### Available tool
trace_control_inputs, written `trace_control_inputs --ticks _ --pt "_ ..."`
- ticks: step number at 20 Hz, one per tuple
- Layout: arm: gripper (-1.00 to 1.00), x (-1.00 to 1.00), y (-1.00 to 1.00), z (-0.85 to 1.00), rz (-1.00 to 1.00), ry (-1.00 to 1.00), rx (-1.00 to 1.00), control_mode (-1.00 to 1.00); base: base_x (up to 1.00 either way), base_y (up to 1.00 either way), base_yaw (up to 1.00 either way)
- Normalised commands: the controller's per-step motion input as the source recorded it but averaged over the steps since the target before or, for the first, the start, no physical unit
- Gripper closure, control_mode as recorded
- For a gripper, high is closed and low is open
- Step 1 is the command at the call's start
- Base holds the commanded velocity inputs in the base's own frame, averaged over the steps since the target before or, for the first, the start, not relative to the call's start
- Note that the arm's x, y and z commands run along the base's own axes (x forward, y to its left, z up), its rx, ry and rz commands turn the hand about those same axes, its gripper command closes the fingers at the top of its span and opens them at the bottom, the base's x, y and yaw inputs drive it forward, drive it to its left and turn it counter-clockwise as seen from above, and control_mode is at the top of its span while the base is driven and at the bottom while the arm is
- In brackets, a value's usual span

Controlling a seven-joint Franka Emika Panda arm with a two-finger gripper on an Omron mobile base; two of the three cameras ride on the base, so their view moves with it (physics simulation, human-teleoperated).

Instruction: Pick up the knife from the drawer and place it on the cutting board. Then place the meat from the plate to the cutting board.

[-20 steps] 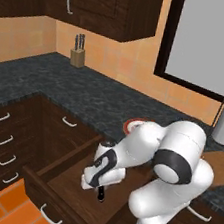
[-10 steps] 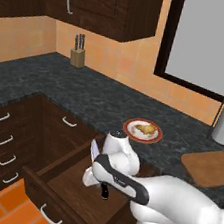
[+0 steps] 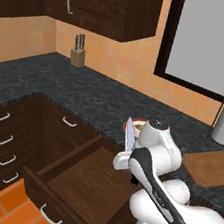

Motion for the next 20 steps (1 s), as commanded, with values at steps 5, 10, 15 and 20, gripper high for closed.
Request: trace_control_inputs --ticks 5,10,15,20 --pt "1.0 0.39 -1.0 0.62 -0.15 0.0 0.02 -1.0 0.0 0.0 0.0" --pt "1.0 0.1 -1.0 0.08 -0.14 0.0 -0.01 -1.0 0.0 0.0 0.0" --pt "1.0 0.01 -1.0 -0.09 -0.12 0.0 -0.04 -1.0 0.0 0.0 0.0" --pt "1.0 0.11 -1.0 -0.05 -0.09 0.02 -0.05 -1.0 0.0 0.0 0.0"
